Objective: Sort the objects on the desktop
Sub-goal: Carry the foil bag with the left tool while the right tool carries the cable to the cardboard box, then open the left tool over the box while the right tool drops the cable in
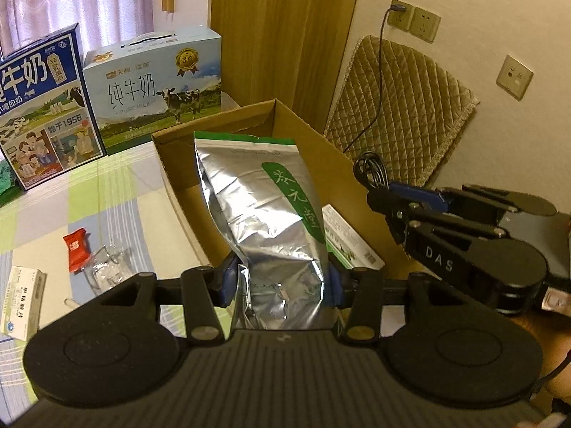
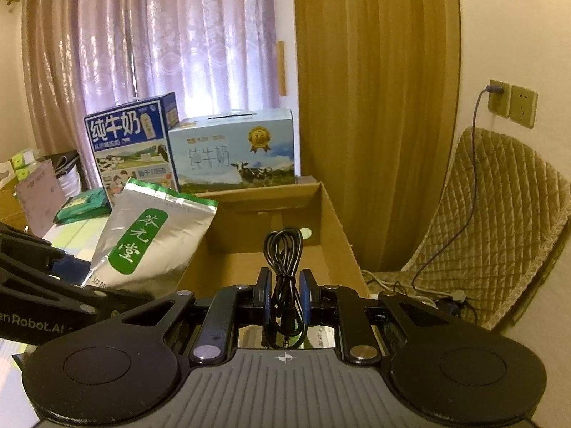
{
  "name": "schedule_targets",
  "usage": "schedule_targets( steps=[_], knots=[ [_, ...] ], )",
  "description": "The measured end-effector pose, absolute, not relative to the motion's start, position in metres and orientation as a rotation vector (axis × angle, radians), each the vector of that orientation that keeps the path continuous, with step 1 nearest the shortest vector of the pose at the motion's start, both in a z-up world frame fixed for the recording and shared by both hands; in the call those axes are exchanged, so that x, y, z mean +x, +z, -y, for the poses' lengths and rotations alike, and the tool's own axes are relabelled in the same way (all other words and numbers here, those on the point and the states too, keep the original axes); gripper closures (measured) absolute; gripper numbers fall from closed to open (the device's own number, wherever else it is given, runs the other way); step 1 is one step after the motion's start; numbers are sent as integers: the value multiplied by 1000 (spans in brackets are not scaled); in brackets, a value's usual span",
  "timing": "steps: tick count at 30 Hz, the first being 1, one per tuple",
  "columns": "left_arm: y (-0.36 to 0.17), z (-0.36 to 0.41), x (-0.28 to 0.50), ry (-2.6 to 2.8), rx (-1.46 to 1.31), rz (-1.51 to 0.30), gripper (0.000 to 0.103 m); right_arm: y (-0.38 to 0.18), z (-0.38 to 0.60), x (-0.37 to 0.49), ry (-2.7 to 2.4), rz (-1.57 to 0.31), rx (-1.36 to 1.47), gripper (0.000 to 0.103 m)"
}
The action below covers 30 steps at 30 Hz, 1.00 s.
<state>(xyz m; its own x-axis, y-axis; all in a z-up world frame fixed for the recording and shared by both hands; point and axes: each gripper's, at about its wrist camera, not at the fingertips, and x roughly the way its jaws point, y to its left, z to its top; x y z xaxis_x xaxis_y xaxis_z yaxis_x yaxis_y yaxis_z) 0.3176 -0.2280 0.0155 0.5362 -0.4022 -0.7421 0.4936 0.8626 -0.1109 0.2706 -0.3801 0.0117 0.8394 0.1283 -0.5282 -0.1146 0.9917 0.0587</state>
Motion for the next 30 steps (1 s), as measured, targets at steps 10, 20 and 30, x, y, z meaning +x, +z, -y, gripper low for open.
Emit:
schedule_targets(
  steps=[10, 20, 30],
  knots=[
    [6, 236, 346, -507, 40, -858, 60, 2, 386, 298, 128, -577, 36, 90],
    [-1, 227, 357, -477, -23, -854, 56, -9, 395, 312, 114, -597, 50, 90],
    [0, 210, 343, -452, -12, -850, 53, -12, 385, 312, 135, -609, 63, 90]
  ],
)
